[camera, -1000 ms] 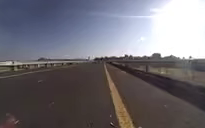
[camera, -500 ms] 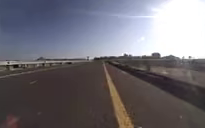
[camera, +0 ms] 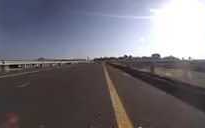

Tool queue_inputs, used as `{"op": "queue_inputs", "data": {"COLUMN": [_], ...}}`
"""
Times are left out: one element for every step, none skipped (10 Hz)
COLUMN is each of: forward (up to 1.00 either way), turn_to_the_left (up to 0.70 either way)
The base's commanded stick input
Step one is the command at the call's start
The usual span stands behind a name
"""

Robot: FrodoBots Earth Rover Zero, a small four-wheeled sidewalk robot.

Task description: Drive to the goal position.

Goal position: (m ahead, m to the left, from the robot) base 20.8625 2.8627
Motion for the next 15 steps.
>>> {"op": "queue_inputs", "data": {"forward": [0.70,0.70,0.70,0.70,0.70,0.70,0.70,0.70,0.70,0.70,0.70,0.70,0.70,0.70,0.70], "turn_to_the_left": [0.00,0.00,0.00,0.00,0.00,0.00,0.00,0.00,0.00,0.00,0.00,0.00,0.00,0.00,0.00]}}
